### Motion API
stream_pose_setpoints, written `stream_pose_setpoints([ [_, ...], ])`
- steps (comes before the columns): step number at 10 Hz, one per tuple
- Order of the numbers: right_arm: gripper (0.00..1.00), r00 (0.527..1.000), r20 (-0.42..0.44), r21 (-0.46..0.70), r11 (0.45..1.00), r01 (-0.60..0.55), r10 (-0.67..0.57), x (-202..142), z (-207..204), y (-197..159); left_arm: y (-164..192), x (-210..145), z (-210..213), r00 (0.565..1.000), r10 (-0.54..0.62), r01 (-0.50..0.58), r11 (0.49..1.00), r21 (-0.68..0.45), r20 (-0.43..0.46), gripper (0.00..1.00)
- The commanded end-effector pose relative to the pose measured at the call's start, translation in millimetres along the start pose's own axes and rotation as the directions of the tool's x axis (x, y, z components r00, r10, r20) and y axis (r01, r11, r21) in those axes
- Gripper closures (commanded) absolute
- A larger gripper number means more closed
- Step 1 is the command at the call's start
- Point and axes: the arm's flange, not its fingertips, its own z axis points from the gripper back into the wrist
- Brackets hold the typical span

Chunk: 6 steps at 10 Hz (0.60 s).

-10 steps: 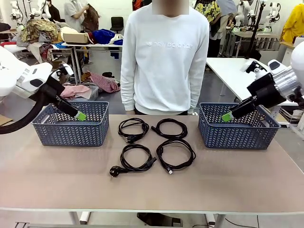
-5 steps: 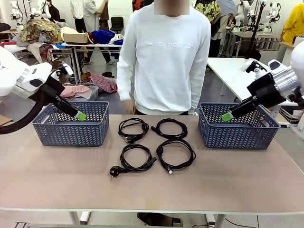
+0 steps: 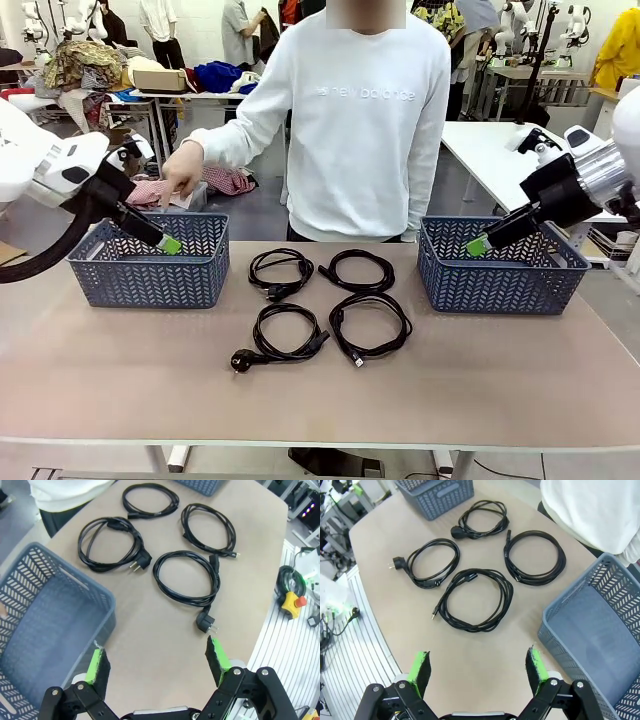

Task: Organize the cables according to human instructions.
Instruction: Pick up a bundle of cables and place it in the basket indicated by the human.

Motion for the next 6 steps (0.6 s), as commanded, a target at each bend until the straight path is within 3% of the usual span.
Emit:
stream_pose_setpoints([
  [1, 0.0, 1.0, 0.017, 0.017, 1.0, -0.015, 0.015, 1.2, -0.7, -3.3, 2.4, -2.6, -2.4, 1.0, -0.017, 0.017, 1.0, -0.018, 0.021, 0.0],
  [6, 0.0, 1.0, 0.017, 0.017, 1.0, -0.015, 0.015, 1.2, -0.7, -3.3, 2.4, -2.6, -2.4, 1.0, -0.017, 0.017, 1.0, -0.018, 0.021, 0.0],
])
